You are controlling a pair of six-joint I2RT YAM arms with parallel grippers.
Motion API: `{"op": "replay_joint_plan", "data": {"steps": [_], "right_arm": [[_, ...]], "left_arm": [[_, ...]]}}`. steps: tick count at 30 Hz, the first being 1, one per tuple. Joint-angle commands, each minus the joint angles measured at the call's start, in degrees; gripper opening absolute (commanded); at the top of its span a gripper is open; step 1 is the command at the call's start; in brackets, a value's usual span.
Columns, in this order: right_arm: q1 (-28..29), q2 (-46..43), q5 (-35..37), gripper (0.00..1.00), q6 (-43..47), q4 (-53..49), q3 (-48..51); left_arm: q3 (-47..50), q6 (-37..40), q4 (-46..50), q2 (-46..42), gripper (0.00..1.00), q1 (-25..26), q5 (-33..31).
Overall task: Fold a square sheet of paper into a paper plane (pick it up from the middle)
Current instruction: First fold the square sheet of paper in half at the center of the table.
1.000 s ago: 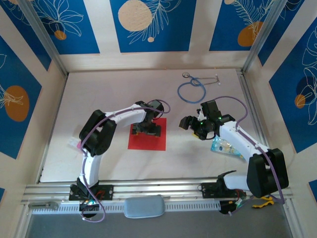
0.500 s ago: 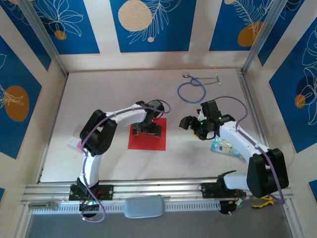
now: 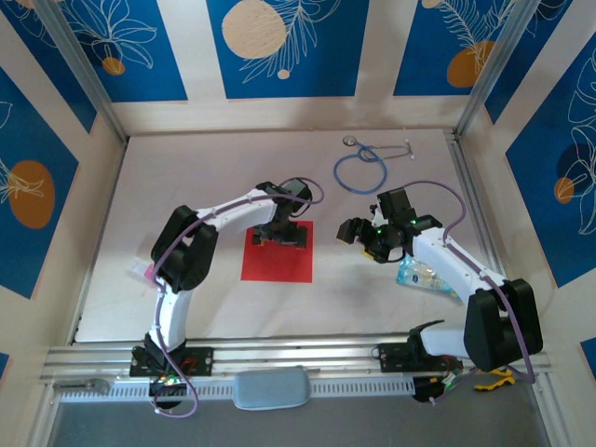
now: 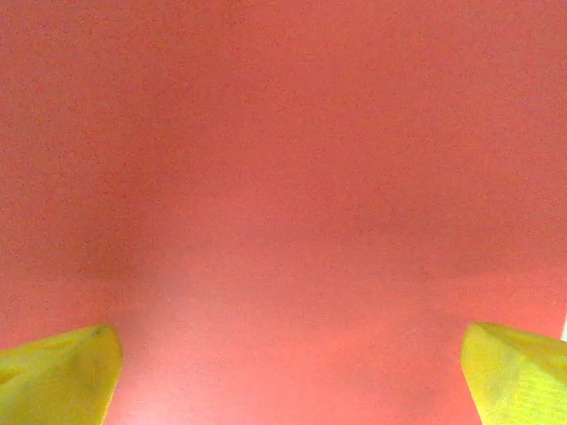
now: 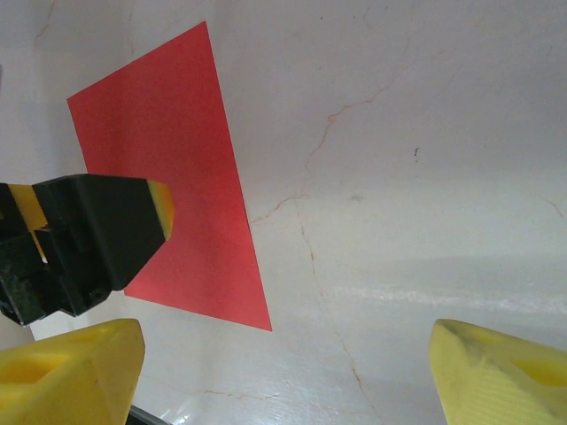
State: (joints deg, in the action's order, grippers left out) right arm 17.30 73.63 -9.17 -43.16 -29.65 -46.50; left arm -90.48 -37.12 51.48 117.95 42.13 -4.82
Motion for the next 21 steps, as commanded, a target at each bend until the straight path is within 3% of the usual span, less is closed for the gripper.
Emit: {"op": "replay_joint_plan", "data": {"steps": [1, 21], "right_arm": [[0.34, -0.76, -0.20, 0.84, -0.61, -1.28, -0.56], [0.25, -1.34, 0.02, 0.84, -0.17, -1.88, -0.26]], "left_arm": [[-1.27, -0.29, 1.78, 1.99, 0.98, -0.37, -0.30], [6.71, -2.78, -3.82, 4.40, 0.96, -0.29, 1.83]]}}
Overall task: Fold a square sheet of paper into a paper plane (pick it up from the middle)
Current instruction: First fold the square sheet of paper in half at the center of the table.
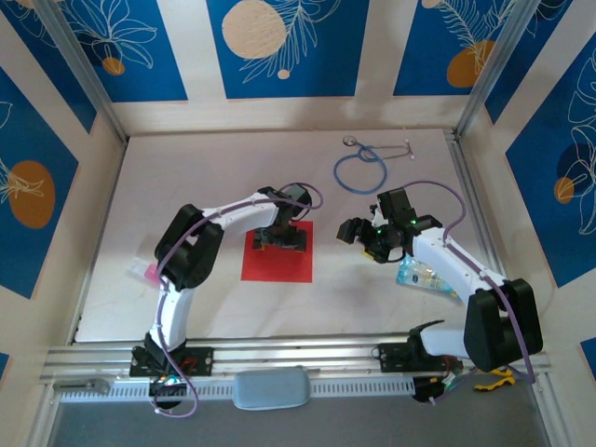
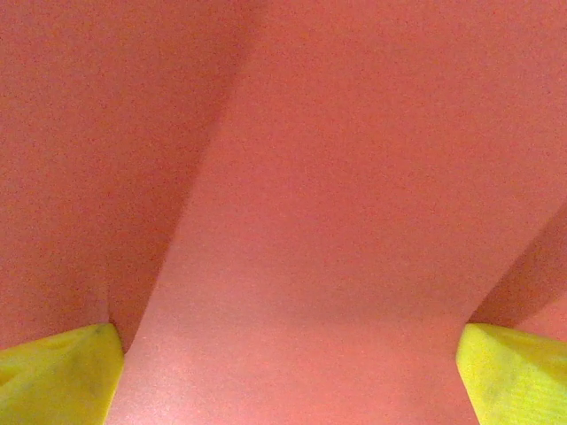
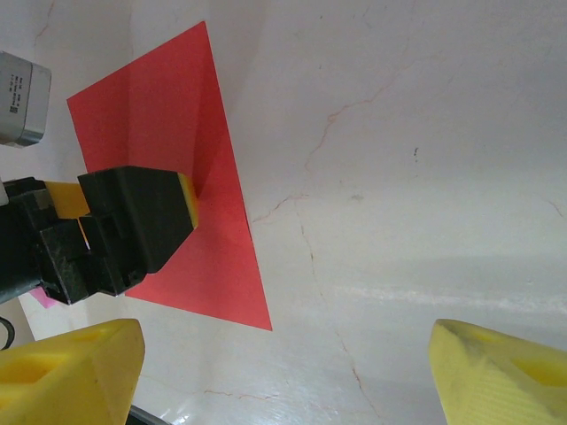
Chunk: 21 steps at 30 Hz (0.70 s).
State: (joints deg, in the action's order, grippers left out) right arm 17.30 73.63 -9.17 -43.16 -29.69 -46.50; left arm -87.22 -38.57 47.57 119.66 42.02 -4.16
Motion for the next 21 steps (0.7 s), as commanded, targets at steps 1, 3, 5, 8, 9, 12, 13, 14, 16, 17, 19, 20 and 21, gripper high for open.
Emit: {"op": "replay_joint_plan", "data": {"steps": [1, 3, 5, 8, 9, 12, 13, 14, 16, 17, 19, 20, 21], "right_arm": [[0.25, -1.43, 0.03, 0.84, -0.26, -1.90, -0.18], [0.19, -1.46, 0.03, 0.84, -0.41, -1.83, -0.13], [0.20, -1.47, -0.06, 0.84, -0.41, -1.79, -0.17], [0.20, -1.41, 0.00, 0.84, -0.44, -1.84, -0.33], [0.22, -1.39, -0.06, 0.84, -0.44, -1.82, -0.34], [0.28, -1.38, -0.06, 0.84, -0.39, -1.82, -0.43], [0.27, -1.42, -0.09, 0.84, -0.44, -1.84, -0.52], [0.28, -1.29, -0.07, 0.84, -0.48, -1.82, -0.52], [0.28, -1.28, -0.12, 0.84, -0.57, -1.68, -0.54], [0.30, -1.21, -0.17, 0.84, -0.52, -1.79, -0.52], [0.33, -1.29, -0.15, 0.84, -0.61, -1.75, -0.52], [0.31, -1.29, -0.15, 0.84, -0.67, -1.81, -0.53], [0.31, -1.29, -0.15, 0.84, -0.70, -1.76, -0.53]], "left_arm": [[3.80, -1.34, 0.07, 2.80, 0.96, -0.25, 1.08], [3.99, -1.33, 0.11, 3.01, 0.95, -0.24, 0.71], [4.11, -1.25, 0.15, 3.21, 0.95, -0.23, 0.65], [4.34, -1.30, -0.20, 3.31, 0.93, -0.19, 0.87], [4.35, -1.29, -0.28, 3.39, 0.92, -0.22, 0.98], [4.25, -1.20, -0.29, 3.39, 0.91, -0.11, 0.96], [4.22, -1.15, -0.20, 3.28, 0.91, -0.15, 1.09], [4.14, -1.07, -0.26, 3.19, 0.91, -0.10, 1.09], [4.13, -1.03, -0.26, 2.80, 0.89, -0.09, 1.07], [4.01, -0.99, -0.38, 2.57, 0.88, -0.08, 1.01], [3.99, -0.76, -0.86, 2.11, 0.84, -0.08, 1.33], [4.14, -0.71, -1.31, 1.78, 0.82, -0.10, 1.56], [4.24, -0.70, -1.70, 1.30, 0.81, -0.07, 1.61]]}}
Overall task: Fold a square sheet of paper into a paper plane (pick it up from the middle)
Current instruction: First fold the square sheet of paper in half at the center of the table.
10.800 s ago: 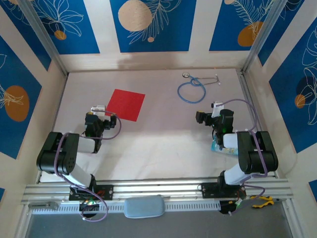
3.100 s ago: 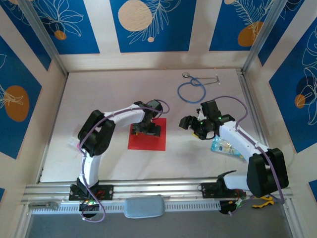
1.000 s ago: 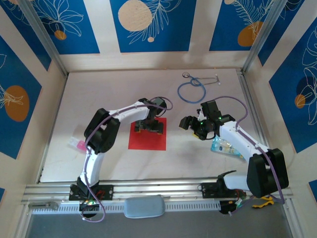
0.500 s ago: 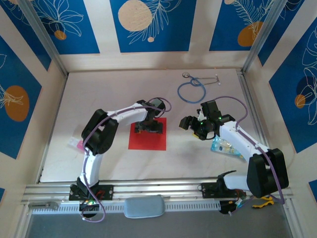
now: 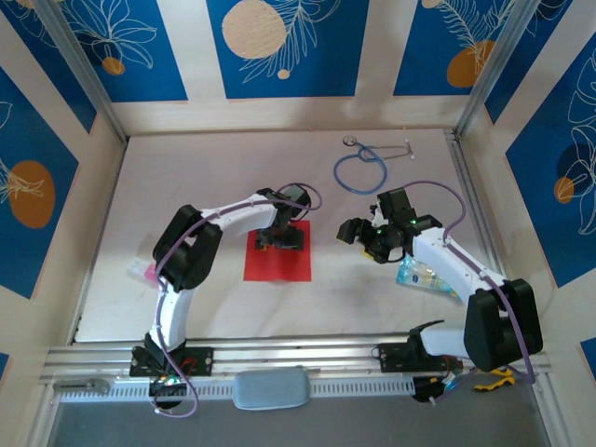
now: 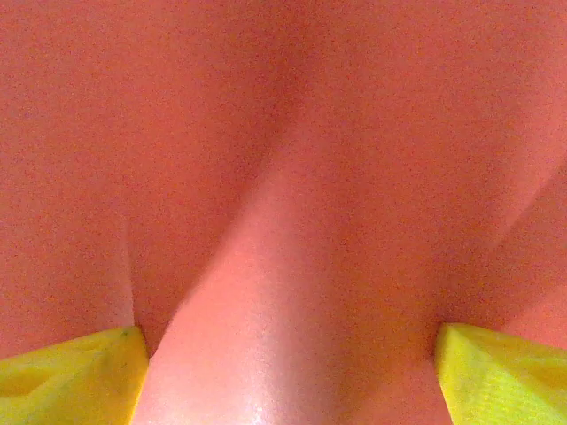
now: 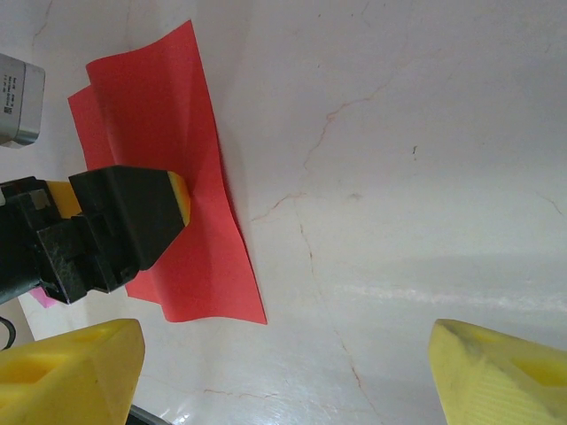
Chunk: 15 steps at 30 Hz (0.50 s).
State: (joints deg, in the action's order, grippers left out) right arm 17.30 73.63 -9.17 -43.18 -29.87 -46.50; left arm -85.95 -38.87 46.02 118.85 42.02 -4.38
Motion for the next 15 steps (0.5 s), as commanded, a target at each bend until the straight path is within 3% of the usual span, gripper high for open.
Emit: {"op": "replay_joint_plan", "data": {"steps": [1, 10, 15], "right_arm": [[0.30, -1.29, 0.02, 0.84, -0.83, -1.65, -0.52], [0.28, -2.51, 1.63, 0.84, -2.56, -1.58, -0.78], [0.31, -3.61, 4.69, 0.84, -3.83, -2.98, -0.74]], "left_arm": [[3.16, -0.42, -0.60, 1.61, 0.78, -0.08, 1.96], [4.94, 0.38, -5.28, -2.34, 0.52, 0.00, 4.15], [5.01, 0.55, -5.28, -3.19, 0.45, -0.01, 4.69]]}}
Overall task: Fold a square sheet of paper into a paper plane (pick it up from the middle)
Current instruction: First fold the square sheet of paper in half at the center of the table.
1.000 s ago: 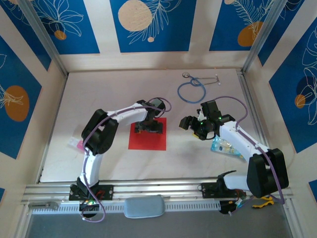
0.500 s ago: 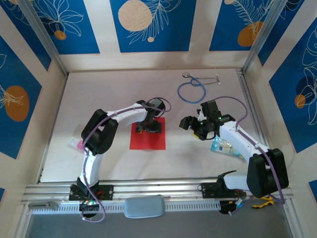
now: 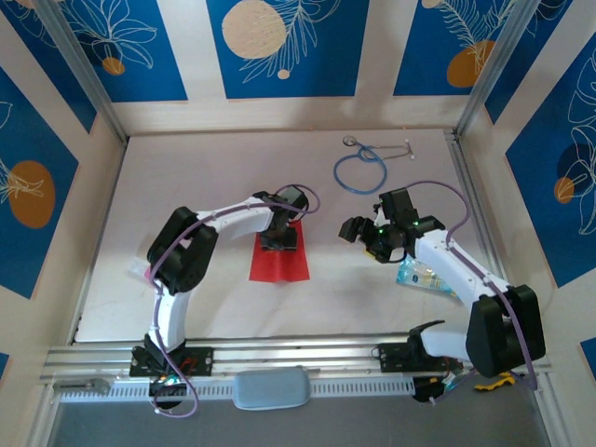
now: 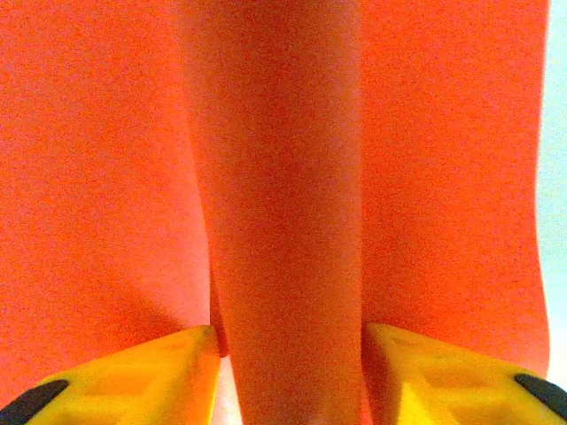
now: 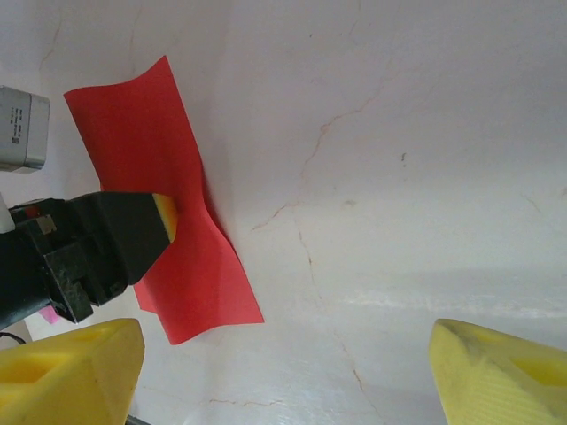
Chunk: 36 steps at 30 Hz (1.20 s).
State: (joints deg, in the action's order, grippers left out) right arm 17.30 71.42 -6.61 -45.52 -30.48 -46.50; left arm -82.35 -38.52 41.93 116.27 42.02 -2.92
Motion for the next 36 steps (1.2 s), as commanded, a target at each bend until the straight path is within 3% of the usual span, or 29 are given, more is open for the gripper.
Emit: {"op": "replay_joint_plan", "data": {"steps": [1, 11, 19, 24, 29, 30, 32, 34, 36], "right_arm": [[0.28, -1.54, 2.58, 0.84, -1.48, -2.58, -0.70], [-0.04, -3.83, 3.96, 0.84, -2.62, -1.57, 0.71], [-1.41, -6.29, -0.52, 0.84, -0.80, 2.42, 2.97], [-2.58, -9.76, -2.42, 0.84, -0.29, 5.52, 5.25], [-5.72, -11.12, -11.65, 0.83, -0.34, 8.96, 6.75], [-6.28, -10.91, -12.45, 0.89, -1.03, 8.99, 6.77], [-7.48, -10.11, -14.29, 0.89, -2.13, 9.08, 6.85], [-8.04, -8.95, -16.25, 0.99, -2.42, 9.71, 6.90], [-7.98, -7.45, -18.04, 0.99, -2.48, 10.37, 6.70]], "left_arm": [[1.56, 0.27, -1.44, -1.18, 0.44, -0.01, 3.35], [2.26, 0.14, -4.62, -5.09, 0.31, -0.10, 8.25], [4.62, -2.96, -11.71, -9.32, 0.30, -0.79, 16.86], [8.78, -8.09, -23.18, -11.34, 0.29, -2.27, 27.54], [16.31, -17.42, -41.24, -12.64, 0.29, -4.51, 36.70], [17.43, -18.76, -43.93, -12.54, 0.29, -4.81, 37.76], [19.38, -21.12, -48.61, -12.08, 0.29, -5.38, 39.51], [21.00, -22.77, -52.06, -11.77, 0.29, -5.87, 40.83], [21.88, -23.55, -53.47, -11.68, 0.29, -6.01, 41.73]]}}
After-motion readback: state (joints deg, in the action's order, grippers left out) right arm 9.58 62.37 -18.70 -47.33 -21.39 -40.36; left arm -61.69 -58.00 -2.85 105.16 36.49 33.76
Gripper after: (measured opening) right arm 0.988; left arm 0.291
